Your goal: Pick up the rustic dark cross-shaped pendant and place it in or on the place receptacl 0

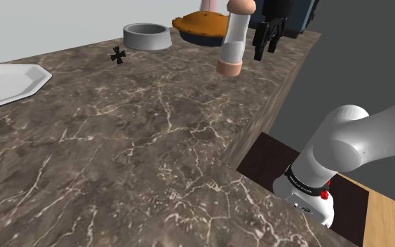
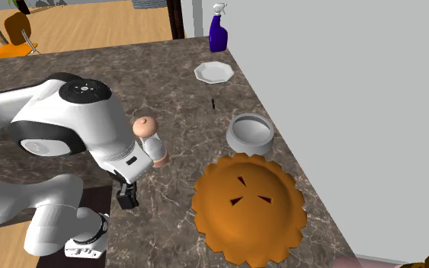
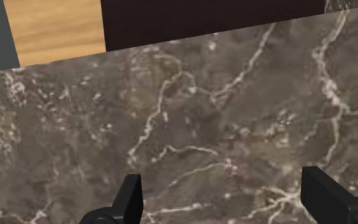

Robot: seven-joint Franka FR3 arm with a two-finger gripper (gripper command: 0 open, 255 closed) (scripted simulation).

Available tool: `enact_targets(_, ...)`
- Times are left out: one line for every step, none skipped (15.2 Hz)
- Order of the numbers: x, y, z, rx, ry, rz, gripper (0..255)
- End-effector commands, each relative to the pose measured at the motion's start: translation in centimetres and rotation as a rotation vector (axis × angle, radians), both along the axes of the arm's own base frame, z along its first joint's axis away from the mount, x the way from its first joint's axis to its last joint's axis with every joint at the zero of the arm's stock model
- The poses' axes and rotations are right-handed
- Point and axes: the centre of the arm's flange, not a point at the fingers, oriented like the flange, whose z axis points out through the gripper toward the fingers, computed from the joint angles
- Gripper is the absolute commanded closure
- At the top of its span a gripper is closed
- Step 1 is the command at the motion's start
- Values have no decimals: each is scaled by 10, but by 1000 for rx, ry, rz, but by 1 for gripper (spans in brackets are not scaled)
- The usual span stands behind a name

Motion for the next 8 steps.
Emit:
enact_targets(0,0,0,0,0,0,0)
enact_targets(4,10,-2,3,-23,3,0)
enact_targets(9,20,-5,6,-45,6,0)
enact_targets(13,29,-7,9,-68,8,0)
enact_targets(18,39,-9,13,-91,11,0)
enact_targets(22,49,-11,16,-113,14,0)
enact_targets(27,59,-13,19,-136,17,0)
enact_targets(31,69,-14,22,-159,20,0)
